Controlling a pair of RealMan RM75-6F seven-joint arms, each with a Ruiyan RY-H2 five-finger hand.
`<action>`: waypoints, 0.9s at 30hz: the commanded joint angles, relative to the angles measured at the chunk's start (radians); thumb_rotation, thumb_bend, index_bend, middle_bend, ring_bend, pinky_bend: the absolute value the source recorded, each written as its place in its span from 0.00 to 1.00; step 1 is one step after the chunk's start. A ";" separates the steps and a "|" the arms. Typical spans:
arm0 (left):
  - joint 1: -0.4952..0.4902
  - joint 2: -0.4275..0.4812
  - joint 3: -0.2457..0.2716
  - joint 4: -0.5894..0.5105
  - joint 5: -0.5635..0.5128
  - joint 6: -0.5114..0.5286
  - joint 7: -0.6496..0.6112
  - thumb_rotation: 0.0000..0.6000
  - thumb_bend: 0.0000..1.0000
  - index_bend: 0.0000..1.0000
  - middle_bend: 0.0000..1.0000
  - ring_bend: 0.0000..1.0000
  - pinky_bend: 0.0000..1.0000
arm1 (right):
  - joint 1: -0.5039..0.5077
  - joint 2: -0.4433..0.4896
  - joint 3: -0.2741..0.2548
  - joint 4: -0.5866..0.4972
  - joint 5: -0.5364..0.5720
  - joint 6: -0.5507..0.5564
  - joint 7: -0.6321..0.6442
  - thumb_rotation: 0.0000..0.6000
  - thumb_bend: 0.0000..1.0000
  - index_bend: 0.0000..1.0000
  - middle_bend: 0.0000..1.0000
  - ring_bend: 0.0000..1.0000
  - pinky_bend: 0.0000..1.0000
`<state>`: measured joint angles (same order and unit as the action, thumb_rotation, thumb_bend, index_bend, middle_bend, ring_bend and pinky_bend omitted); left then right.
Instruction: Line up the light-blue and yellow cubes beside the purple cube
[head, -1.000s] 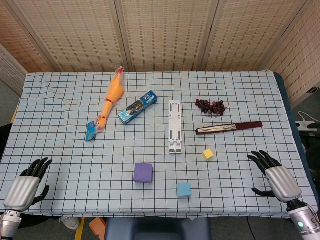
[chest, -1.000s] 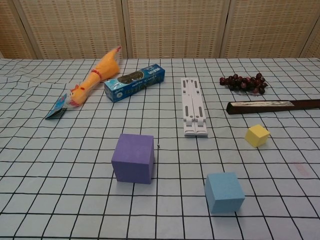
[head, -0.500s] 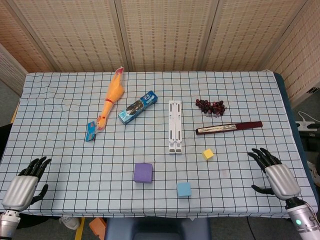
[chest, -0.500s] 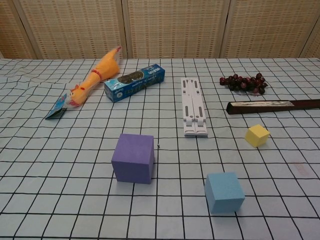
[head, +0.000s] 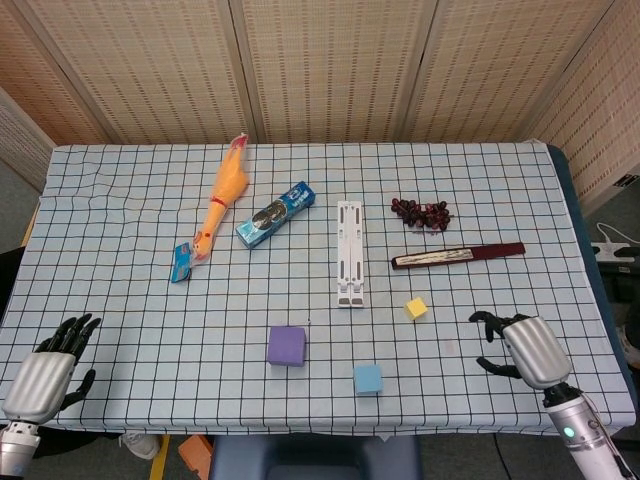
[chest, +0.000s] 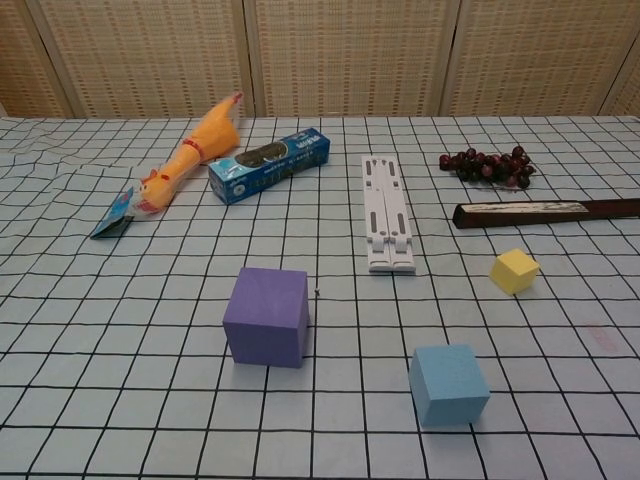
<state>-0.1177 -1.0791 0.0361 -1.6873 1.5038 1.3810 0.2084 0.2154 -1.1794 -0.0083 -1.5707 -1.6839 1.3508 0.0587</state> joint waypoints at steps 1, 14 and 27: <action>0.000 0.002 -0.002 -0.003 -0.008 -0.004 0.002 1.00 0.44 0.00 0.00 0.02 0.28 | 0.061 0.036 -0.007 -0.093 0.024 -0.116 -0.026 1.00 0.00 0.35 0.71 0.83 0.77; -0.008 0.002 -0.014 -0.016 -0.062 -0.036 0.035 1.00 0.44 0.00 0.00 0.03 0.28 | 0.183 0.112 -0.007 -0.327 0.132 -0.359 -0.012 1.00 0.00 0.24 0.74 0.88 0.81; -0.017 -0.019 -0.041 0.007 -0.123 -0.041 0.091 1.00 0.44 0.00 0.00 0.02 0.28 | 0.245 0.073 0.004 -0.371 0.278 -0.486 -0.007 1.00 0.00 0.28 0.77 0.91 0.85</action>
<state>-0.1338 -1.0909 0.0027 -1.6869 1.3919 1.3345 0.2877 0.4417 -1.0928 -0.0071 -1.9343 -1.4504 0.9035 0.0564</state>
